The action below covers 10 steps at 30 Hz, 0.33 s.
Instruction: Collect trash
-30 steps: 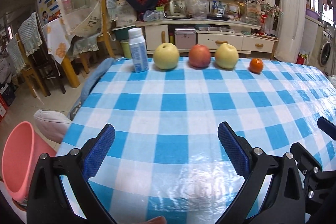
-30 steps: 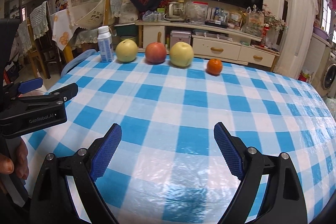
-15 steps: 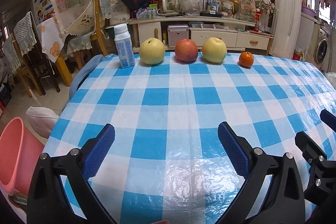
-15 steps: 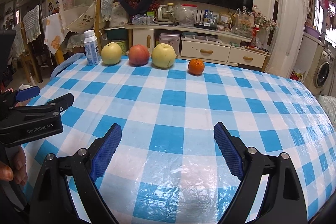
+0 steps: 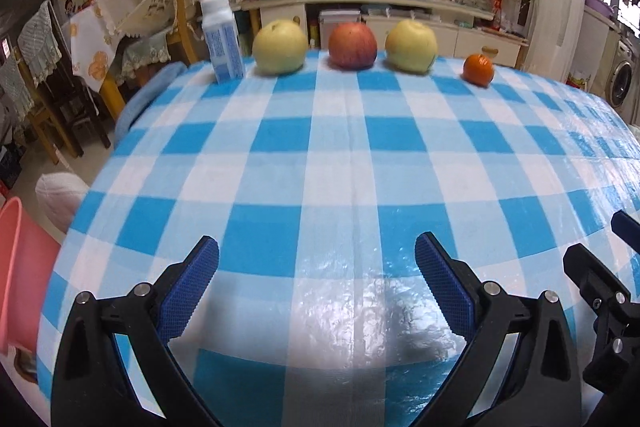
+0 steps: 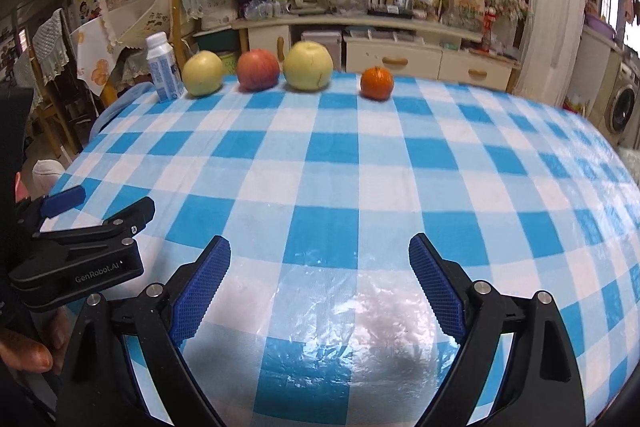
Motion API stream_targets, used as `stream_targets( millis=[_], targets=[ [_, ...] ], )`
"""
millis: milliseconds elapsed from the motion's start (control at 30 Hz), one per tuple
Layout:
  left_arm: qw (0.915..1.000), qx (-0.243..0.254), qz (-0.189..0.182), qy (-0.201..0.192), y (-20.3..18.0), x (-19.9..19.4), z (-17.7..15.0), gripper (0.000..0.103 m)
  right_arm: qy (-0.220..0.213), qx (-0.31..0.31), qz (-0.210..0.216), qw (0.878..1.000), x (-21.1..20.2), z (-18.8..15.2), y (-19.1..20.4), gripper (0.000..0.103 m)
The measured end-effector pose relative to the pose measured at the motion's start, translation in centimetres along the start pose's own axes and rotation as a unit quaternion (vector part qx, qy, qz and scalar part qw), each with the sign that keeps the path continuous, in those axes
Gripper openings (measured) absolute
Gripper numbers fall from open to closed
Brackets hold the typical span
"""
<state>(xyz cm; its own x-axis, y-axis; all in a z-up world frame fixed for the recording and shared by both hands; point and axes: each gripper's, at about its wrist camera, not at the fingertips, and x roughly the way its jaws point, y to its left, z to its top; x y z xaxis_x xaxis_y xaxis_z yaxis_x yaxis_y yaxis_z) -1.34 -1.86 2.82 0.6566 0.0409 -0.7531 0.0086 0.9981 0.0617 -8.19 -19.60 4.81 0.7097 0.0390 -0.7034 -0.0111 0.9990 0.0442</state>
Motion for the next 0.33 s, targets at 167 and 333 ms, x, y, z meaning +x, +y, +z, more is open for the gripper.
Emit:
stream_targets(
  millis=[167, 333],
  targets=[
    [0.9991, -0.007, 0.005, 0.041, -0.7, 2.4, -0.4, 0.099, 0.048, 0.019, -0.021, 0.998, 2.8, -0.6, -0.7, 0.090],
    [0.9989, -0.006, 0.006, 0.045, -1.4, 3.2, -0.5, 0.099, 0.076, 0.019, -0.035, 0.996, 4.6, -1.1, -0.9, 0.090]
  ],
)
